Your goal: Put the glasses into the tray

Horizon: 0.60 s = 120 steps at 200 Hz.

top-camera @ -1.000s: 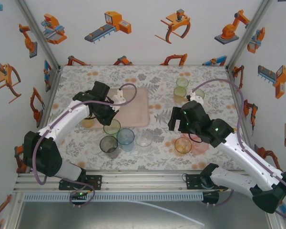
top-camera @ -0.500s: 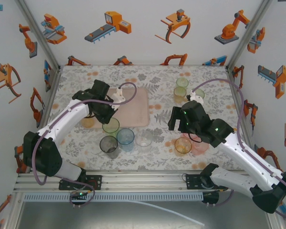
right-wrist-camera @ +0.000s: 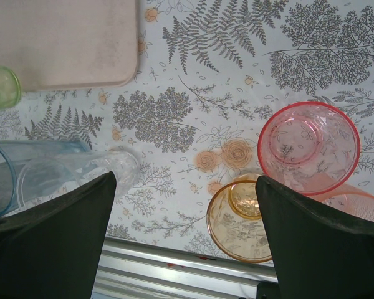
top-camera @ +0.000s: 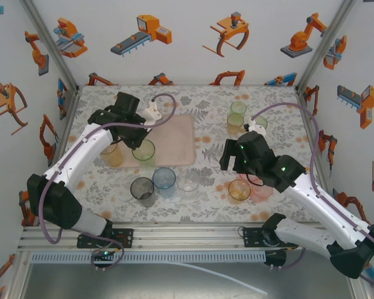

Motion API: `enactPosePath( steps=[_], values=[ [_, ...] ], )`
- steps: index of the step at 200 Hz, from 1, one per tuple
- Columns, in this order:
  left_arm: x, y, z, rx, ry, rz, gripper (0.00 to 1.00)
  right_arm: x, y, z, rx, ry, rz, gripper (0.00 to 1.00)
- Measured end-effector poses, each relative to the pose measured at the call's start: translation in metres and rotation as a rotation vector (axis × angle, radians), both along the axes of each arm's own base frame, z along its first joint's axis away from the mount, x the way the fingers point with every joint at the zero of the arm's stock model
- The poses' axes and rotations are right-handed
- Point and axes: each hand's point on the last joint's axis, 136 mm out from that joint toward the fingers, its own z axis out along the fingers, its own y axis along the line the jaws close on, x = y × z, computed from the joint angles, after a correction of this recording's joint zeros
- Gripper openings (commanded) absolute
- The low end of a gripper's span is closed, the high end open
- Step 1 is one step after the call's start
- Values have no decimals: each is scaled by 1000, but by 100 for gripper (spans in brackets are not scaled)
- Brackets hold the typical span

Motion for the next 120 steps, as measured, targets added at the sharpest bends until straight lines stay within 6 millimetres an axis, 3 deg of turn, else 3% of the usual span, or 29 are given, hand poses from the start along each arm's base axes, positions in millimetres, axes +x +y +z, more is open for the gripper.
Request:
enactPosePath(
  steps=[53,120],
  values=[
    [51,7,38,-39,-87,72,10,1,0,-2,-6,1,0,84],
    [115,80,58,-70,-140,305,10,4,0,-13,-20,2,-9,84]
  ],
)
